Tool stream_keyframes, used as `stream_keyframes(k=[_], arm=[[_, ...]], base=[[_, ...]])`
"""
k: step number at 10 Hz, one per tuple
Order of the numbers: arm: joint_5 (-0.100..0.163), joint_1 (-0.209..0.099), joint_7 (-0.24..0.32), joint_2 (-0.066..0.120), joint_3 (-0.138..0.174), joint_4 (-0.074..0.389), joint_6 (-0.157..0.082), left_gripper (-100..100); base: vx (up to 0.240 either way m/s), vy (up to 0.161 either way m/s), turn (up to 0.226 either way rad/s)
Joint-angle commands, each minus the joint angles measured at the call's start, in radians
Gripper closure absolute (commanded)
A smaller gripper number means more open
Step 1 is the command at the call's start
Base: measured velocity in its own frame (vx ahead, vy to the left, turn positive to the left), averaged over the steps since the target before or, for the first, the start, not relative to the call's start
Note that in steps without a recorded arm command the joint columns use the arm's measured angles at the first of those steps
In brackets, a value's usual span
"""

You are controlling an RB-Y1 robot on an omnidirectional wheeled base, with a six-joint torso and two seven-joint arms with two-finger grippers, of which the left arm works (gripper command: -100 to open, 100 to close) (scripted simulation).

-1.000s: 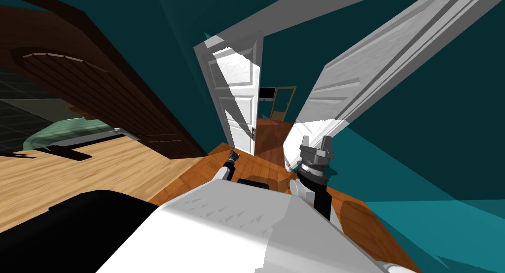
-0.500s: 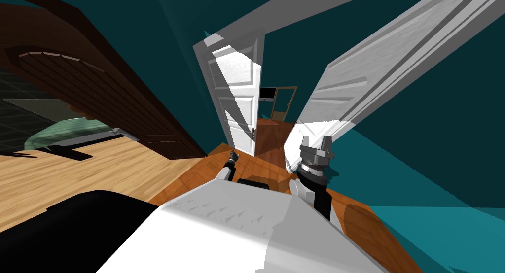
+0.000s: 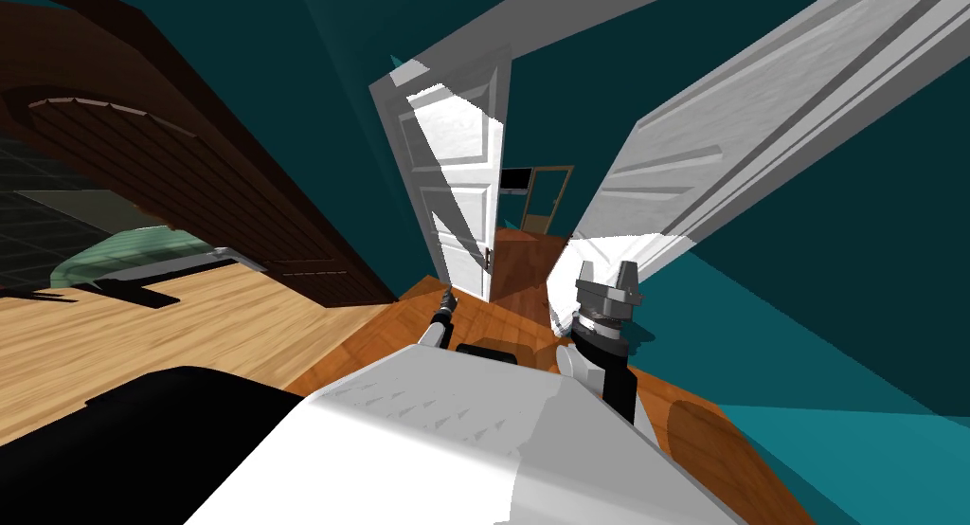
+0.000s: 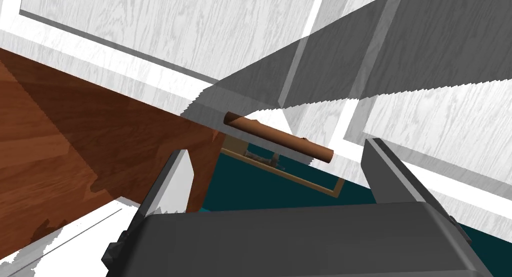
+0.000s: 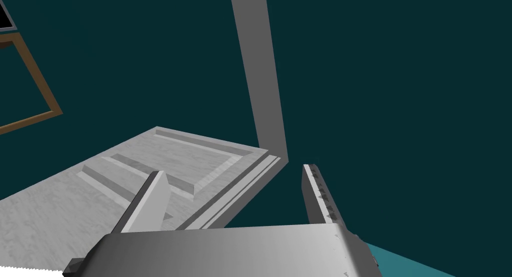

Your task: Push the door open

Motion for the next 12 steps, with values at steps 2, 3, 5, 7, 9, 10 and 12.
stream_keyframes(k=[2,3,5,7,9,10,12], arm=[[-0.076,-0.012,-0.035,0.000,-0.010,0.037,0.036,-100],[-0.098,-0.012,-0.035,0.000,-0.010,0.037,0.036,-100],[-0.153,-0.020,-0.059,-0.002,-0.015,0.060,0.057,-100],[-0.207,-0.027,-0.082,-0.004,-0.020,0.083,0.077,-100],[-0.261,-0.035,-0.106,-0.007,-0.025,0.106,0.097,-100],[-0.297,-0.043,-0.129,-0.009,-0.029,0.128,0.117,-100],[-0.351,-0.050,-0.153,-0.011,-0.034,0.151,0.138,-100]], base=[[0.048,0.008,0.015],[0.048,0.014,0.010],[0.056,0.009,0.013],[0.048,0.009,0.014],[0.050,0.005,0.014],[0.053,0.014,0.020],[0.047,0.006,0.013]])
